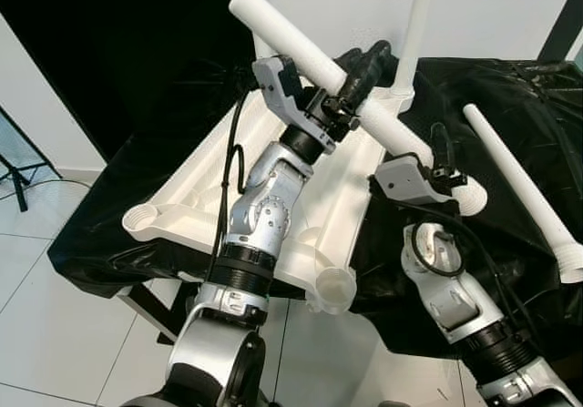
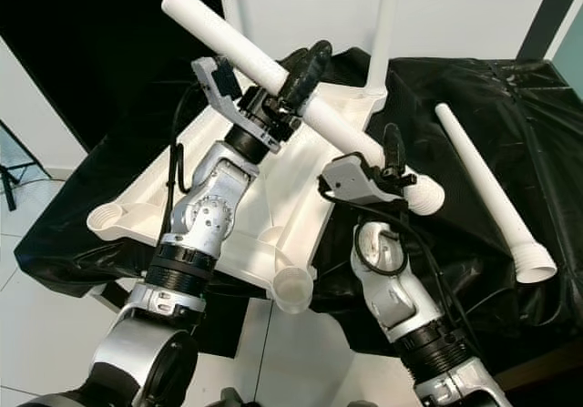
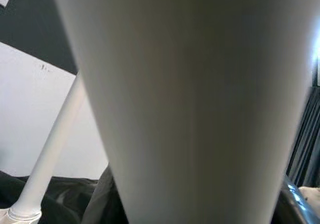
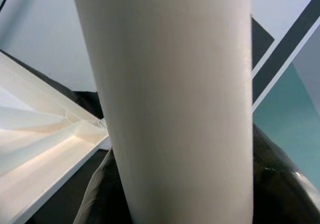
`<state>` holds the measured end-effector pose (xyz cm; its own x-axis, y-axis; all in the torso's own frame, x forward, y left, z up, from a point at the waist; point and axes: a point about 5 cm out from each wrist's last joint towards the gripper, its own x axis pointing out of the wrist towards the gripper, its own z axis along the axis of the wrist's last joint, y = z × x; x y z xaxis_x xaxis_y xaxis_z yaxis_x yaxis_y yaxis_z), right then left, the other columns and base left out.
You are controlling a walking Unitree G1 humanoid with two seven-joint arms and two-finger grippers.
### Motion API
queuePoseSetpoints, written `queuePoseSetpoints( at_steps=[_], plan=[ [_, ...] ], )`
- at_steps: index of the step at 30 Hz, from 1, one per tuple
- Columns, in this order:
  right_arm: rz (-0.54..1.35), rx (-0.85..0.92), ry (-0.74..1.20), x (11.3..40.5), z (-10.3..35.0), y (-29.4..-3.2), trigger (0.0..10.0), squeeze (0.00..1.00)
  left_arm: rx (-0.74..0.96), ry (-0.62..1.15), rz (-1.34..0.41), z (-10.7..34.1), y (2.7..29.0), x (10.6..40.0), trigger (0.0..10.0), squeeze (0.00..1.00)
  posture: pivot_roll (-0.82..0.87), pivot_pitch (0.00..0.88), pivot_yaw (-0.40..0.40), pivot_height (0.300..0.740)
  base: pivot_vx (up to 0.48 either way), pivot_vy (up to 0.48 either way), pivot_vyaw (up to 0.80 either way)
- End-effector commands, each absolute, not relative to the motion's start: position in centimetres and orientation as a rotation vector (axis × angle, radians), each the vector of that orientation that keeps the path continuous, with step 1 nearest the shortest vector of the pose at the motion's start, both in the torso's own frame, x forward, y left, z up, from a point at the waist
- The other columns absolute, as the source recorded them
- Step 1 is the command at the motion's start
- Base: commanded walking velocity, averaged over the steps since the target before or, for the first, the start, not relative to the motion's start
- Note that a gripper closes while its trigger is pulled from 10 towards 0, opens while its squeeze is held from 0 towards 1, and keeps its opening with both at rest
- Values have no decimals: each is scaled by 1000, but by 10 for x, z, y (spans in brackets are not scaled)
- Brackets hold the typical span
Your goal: Building children table
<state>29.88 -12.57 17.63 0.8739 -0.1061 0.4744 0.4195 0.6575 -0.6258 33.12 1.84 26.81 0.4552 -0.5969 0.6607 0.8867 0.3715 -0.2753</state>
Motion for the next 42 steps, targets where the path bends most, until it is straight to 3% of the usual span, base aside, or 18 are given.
queuePoseSetpoints(
  at_steps=[1, 8, 9, 14, 15, 16, 17, 23, 25, 28, 29, 34, 35, 36, 37, 42],
  plan=[
    [-266, -812, -552, 291, 181, -110, 10000, 0, -751, -531, -967, 277, 14, 331, 0, 0, -171, 0, 80, 740, 0, 0, 0],
    [-292, -796, -542, 293, 182, -111, 10000, 0, -749, -533, -980, 277, 13, 330, 0, 0, -171, 0, 80, 740, 0, 0, 0],
    [-278, -761, -516, 295, 182, -111, 10000, 1000, -747, -532, -983, 276, 13, 330, 0, 0, -168, 0, 80, 740, 0, 0, 0],
    [-142, -643, -389, 299, 182, -104, 10000, 1000, -740, -532, -986, 275, 14, 329, 0, 0, -165, 0, 79, 740, 0, 0, 0],
    [-44, -613, -332, 301, 189, -95, 10000, 910, -729, -536, -990, 275, 14, 329, 0, 0, -163, 0, 76, 740, 0, 0, 0],
    [-44, -613, -332, 301, 189, -95, 10000, 910, -729, -536, -990, 275, 14, 329, 0, 0, -163, 0, 76, 740, 0, 0, 0],
    [21, -592, -297, 302, 198, -89, 10000, 0, -723, -542, -994, 276, 14, 328, 0, 0, -166, 0, 75, 740, 0, 0, 0],
    [142, -439, -108, 303, 212, -90, 10000, 0, -724, -553, -1003, 276, 13, 326, 0, 0, -172, 0, 73, 740, 0, 0, 0],
    [192, -254, 7, 305, 214, -101, 10000, 0, -726, -555, -1009, 277, 12, 326, 0, 0, -178, 0, 72, 740, 0, 0, 0],
    [197, -221, 42, 308, 212, -109, 10000, 0, -728, -555, -1010, 277, 12, 326, 0, 0, -178, 0, 72, 740, 0, 0, 0],
    [200, -226, 80, 312, 208, -123, 10000, 0, -729, -555, -1009, 277, 12, 326, 0, 0, -174, 0, 70, 740, 0, 0, 0],
    [212, -233, 100, 313, 205, -128, 10000, 0, -729, -555, -1009, 277, 12, 325, 0, 0, -173, 0, 67, 740, 0, 0, 0],
    [222, -244, 117, 315, 203, -132, 2196, 0, -728, -555, -1007, 277, 12, 325, 0, 0, -170, 0, 67, 740, 0, 0, 0],
    [222, -244, 117, 315, 203, -132, 2196, 0, -728, -555, -1007, 277, 12, 325, 0, 0, -170, 0, 67, 740, 0, 0, 0],
    [230, -251, 130, 316, 200, -135, 0, 0, -728, -555, -1006, 277, 12, 325, 0, 0, -165, 0, 67, 740, 0, 0, 0],
    [257, -256, 142, 316, 199, -134, 0, 0, -718, -553, -1007, 277, 13, 325, 0, 0, -158, 0, 66, 740, 0, 0, 0]
  ],
)
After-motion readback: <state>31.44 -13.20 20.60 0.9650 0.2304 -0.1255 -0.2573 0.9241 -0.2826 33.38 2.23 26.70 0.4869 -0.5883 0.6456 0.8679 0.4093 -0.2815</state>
